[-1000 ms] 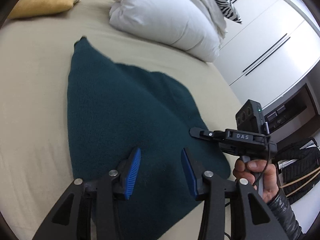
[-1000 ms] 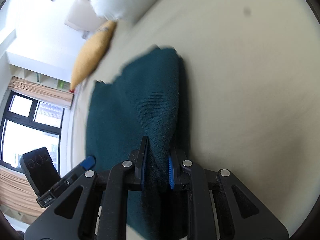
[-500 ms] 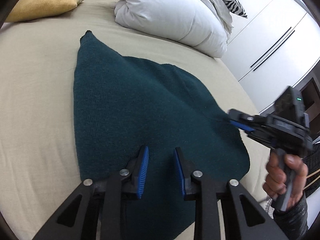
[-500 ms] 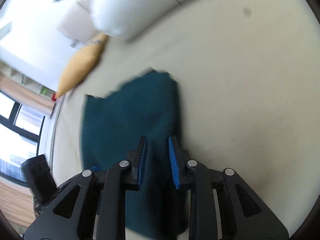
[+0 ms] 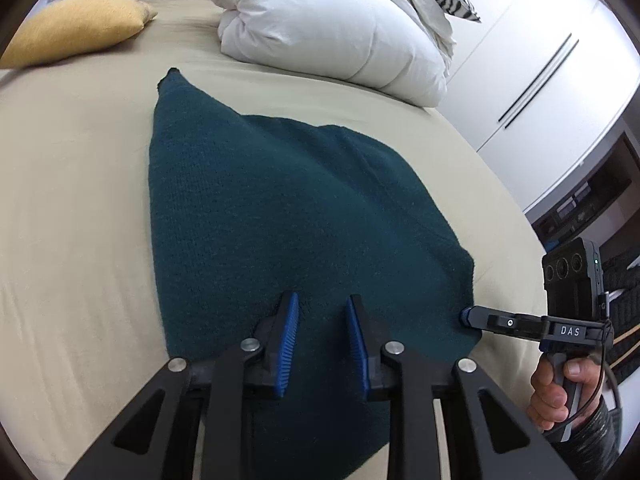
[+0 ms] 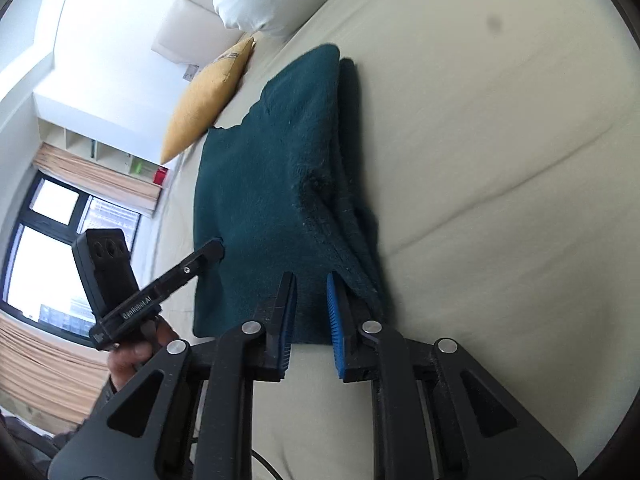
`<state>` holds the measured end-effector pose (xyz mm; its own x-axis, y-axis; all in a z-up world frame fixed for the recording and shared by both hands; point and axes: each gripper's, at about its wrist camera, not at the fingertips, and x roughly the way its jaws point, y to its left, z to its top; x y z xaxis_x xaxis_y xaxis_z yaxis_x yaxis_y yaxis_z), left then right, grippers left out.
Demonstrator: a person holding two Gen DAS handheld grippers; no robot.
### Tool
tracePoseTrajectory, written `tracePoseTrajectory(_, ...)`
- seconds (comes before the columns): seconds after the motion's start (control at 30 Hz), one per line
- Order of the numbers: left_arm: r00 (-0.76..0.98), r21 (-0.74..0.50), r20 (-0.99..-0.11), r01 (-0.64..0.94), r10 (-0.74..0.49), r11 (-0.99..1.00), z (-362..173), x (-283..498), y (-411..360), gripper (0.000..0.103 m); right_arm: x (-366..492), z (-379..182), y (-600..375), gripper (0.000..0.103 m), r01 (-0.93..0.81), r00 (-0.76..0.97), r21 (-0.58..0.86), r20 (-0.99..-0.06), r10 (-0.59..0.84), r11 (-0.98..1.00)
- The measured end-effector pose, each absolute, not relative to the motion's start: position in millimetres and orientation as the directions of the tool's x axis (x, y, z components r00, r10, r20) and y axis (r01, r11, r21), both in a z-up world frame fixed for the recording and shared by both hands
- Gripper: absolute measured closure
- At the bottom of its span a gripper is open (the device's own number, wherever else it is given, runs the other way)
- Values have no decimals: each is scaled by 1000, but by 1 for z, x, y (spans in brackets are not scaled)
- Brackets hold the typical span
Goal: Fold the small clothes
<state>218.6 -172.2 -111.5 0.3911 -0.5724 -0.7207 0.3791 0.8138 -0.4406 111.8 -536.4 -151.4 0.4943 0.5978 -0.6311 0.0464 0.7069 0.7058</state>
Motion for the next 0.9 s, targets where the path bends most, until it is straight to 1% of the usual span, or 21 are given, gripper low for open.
tracePoseTrajectory(0.07, 405, -433, -720, 372, -564, 821, -102, 216, -170, 74, 111, -136, -541, 86, 33, 509, 681, -641, 574, 732)
tracePoseTrajectory(0.1, 422, -427, -713, 373, -560, 824, -95, 215, -168, 68, 110, -129, -544, 85, 27, 523, 672, -640, 563, 740)
tracePoseTrajectory(0.13, 444, -418, -702, 376, -557, 827, -88, 215, -166, 65, 116, -122, -547, 83, 23, 538, 665, -638, 551, 747)
tracePoseTrajectory(0.17, 466, -406, -691, 382, -552, 830, -81, 216, -165, 58, 124, -113, -550, 82, 19, 557, 659, -632, 539, 752)
tracePoseTrajectory(0.2, 486, -386, -687, 386, -541, 838, -75, 220, -166, 55, 132, -108, -551, 82, 15, 563, 660, -627, 538, 752)
tracePoseTrajectory(0.37, 527, -281, -722, 368, -448, 886, -64, 268, -185, 54, 195, -98, -529, 82, -49, 534, 672, -608, 588, 739)
tracePoseTrajectory(0.5, 487, -220, -796, 323, -361, 921, -94, 306, -194, 54, 245, -112, -521, 82, -37, 498, 706, -600, 626, 707)
tracePoseTrajectory(0.57, 504, -201, -790, 324, -348, 925, -107, 307, -195, 52, 277, -127, -512, 84, 22, 477, 680, -651, 590, 733)
tracePoseTrajectory(0.63, 516, -195, -784, 321, -344, 927, -110, 308, -195, 52, 292, -139, -519, 85, 33, 482, 718, -620, 618, 695)
tracePoseTrajectory(0.7, 515, -195, -786, 319, -342, 928, -113, 310, -195, 52, 301, -145, -529, 86, 50, 517, 734, -600, 611, 677)
tracePoseTrajectory(0.77, 517, -191, -786, 319, -340, 928, -116, 312, -195, 52, 305, -148, -535, 86, 76, 544, 735, -597, 590, 674)
tracePoseTrajectory(0.9, 518, -185, -786, 322, -336, 928, -118, 308, -199, 52, 301, -155, -540, 90, 92, 572, 727, -598, 561, 681)
